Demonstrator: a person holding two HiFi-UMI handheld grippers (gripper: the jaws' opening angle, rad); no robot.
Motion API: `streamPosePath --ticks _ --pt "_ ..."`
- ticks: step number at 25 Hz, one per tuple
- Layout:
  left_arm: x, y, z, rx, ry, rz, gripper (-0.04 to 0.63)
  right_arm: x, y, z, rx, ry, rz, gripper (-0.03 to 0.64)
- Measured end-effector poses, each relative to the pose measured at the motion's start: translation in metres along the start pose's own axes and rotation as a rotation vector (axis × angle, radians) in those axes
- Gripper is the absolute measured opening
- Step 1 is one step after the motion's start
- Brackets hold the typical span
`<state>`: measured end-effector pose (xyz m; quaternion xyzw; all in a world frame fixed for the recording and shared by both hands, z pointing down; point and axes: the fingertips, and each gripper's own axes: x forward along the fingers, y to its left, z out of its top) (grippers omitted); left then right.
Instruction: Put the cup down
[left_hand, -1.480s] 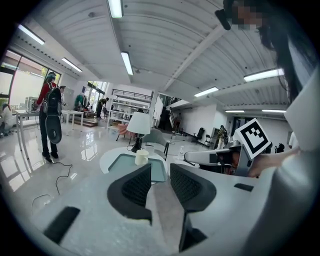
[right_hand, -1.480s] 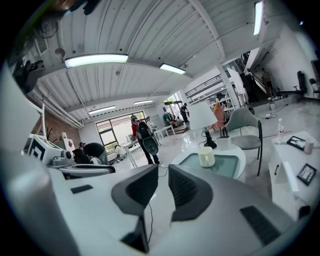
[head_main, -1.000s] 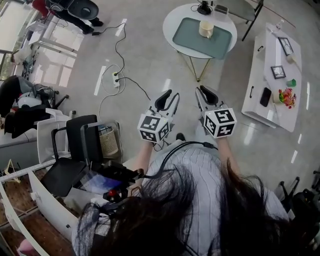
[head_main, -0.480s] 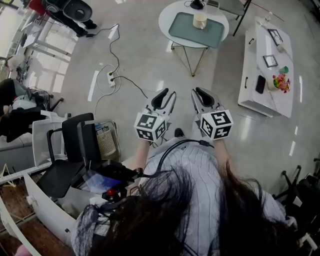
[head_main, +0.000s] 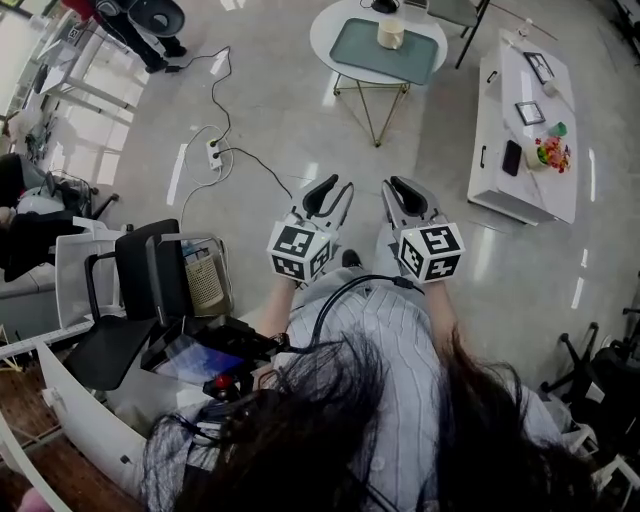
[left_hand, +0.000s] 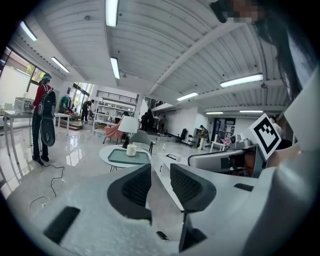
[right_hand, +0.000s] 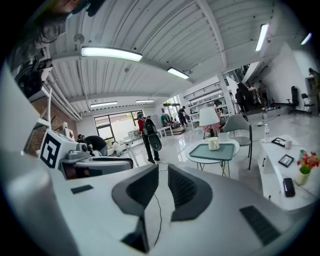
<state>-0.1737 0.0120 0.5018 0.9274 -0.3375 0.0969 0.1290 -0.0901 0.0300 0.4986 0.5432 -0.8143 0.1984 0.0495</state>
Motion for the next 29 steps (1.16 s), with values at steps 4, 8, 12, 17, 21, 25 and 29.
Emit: streamPosePath --ticks 4,8,12,17,21,25,29 --pt "-0.003 -0.008 -0.006 0.013 0.009 -0.021 0.130 -0.009 0.003 -0.005 0.000 0.000 -0.013 0.077" --pt "-0.003 -0.014 -0.007 0.014 0.005 -0.033 0.130 -0.013 0.003 -0.006 -0.009 0.003 -0.016 0.077" --pt "-0.004 -0.014 -0.004 0.015 -0.007 -0.028 0.129 -0.014 0.007 -0.004 -0.019 0.002 -0.008 0.077" --pt "-0.005 -0.011 -0.001 0.010 -0.016 -0.022 0.129 -0.010 0.011 0.000 -0.030 0.004 0.005 0.077" --pt "-0.008 -0.007 0.001 0.010 -0.018 -0.012 0.129 -0.006 0.016 0.001 -0.035 0.004 0.016 0.077" --pt "-0.011 -0.005 0.000 0.008 -0.024 -0.009 0.130 -0.006 0.019 0.001 -0.034 0.002 0.016 0.077" --pt "-0.010 -0.003 0.003 0.015 -0.026 -0.015 0.129 -0.003 0.018 0.004 -0.038 -0.003 0.014 0.077"
